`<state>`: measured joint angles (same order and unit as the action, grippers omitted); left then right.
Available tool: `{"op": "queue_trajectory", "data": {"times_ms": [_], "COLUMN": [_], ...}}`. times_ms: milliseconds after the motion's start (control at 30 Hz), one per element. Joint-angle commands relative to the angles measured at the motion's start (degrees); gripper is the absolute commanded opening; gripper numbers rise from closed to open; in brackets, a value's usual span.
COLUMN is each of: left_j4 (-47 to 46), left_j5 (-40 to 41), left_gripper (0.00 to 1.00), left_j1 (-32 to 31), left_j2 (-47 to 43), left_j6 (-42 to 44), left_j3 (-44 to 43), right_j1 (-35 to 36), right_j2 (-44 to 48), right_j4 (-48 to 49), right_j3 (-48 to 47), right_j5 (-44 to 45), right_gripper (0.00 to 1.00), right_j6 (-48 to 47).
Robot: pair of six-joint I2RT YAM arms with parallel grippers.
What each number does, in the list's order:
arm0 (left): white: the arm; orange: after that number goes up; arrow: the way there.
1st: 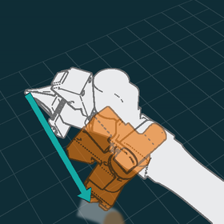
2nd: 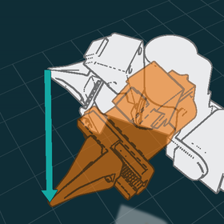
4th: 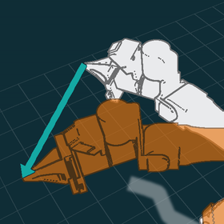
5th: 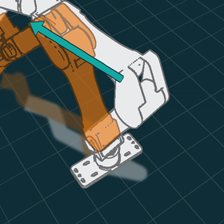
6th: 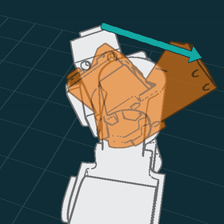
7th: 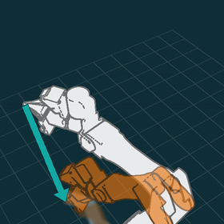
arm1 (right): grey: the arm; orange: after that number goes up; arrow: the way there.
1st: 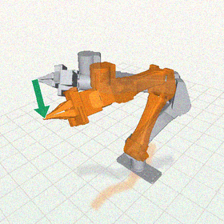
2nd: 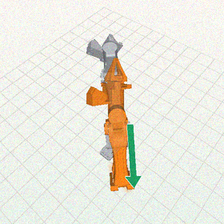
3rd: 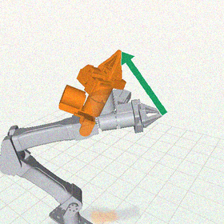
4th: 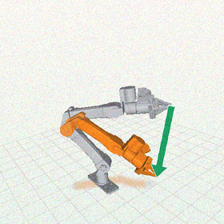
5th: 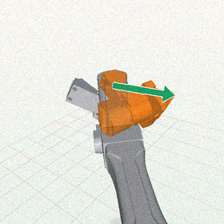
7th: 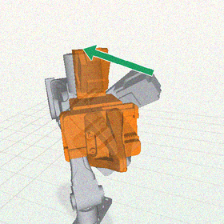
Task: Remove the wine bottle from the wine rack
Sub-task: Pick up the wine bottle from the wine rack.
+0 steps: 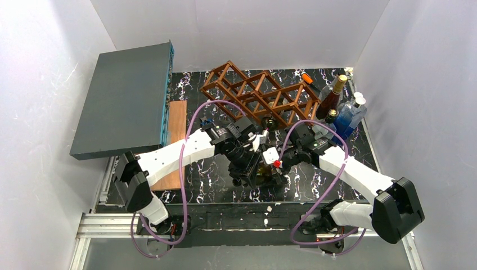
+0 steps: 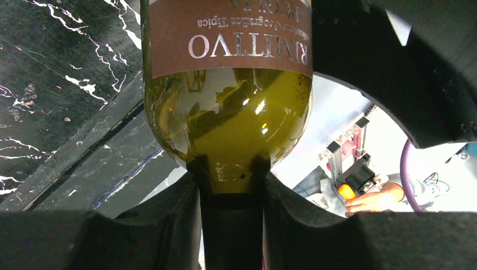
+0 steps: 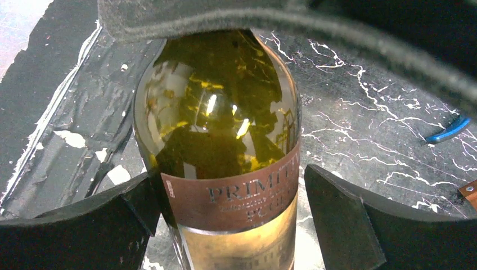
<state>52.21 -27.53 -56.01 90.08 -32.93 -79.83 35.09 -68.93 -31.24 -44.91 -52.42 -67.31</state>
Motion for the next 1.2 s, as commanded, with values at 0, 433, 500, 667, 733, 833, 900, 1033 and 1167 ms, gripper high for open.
{"op": "queue_trajectory", "data": {"times_ms": [0, 433, 500, 667, 733, 833, 900, 1033, 1167], "left_j4": [-2.67, -3.86, -4.73, -7.64, -8.83, -10.71, -12.3, -16.74, -21.11], "left_j5": [-3.61, -2.96, -2.97, -3.01, -2.74, -2.07, -1.49, 0.56, 3.91], "left_gripper": [0.0, 0.26, 0.34, 0.52, 0.55, 0.62, 0.68, 0.97, 0.98], "left_j1": [-0.07, 0.46, 0.53, 0.68, 0.72, 0.85, 0.97, 1.24, 1.34], "left_j2": [-0.51, -1.58, -2.23, -4.26, -5.39, -7.07, -8.43, -12.42, -16.87], "left_j6": [1.63, 1.06, 0.58, -0.78, -1.35, -2.21, -2.91, -3.97, -4.08], "left_j3": [-3.95, -2.43, -1.43, 1.51, 2.59, 4.31, 5.69, 8.48, 10.81], "right_j1": [0.59, 0.51, 0.38, -0.64, -1.03, -1.7, -2.46, -3.75, -4.77], "right_j2": [0.67, 0.82, 0.61, 0.55, 0.55, 0.54, 0.55, 0.94, 1.07], "right_j4": [3.91, 2.94, 2.94, 3.2, 3.13, 3.42, 3.42, 2.74, 2.33], "right_j3": [1.4, 2.72, 2.72, 2.72, 2.72, 2.67, 2.54, 2.45, 2.37], "right_j5": [-0.31, -1.79, -2.08, -3.62, -4.22, -5.12, -6.33, -8.43, -9.39], "right_gripper": [1.0, 0.55, 0.49, 0.4, 0.38, 0.37, 0.36, 0.35, 0.35], "right_j6": [0.72, -3.6, -3.54, -2.61, -2.39, -1.62, -0.97, -0.72, -0.7]}}
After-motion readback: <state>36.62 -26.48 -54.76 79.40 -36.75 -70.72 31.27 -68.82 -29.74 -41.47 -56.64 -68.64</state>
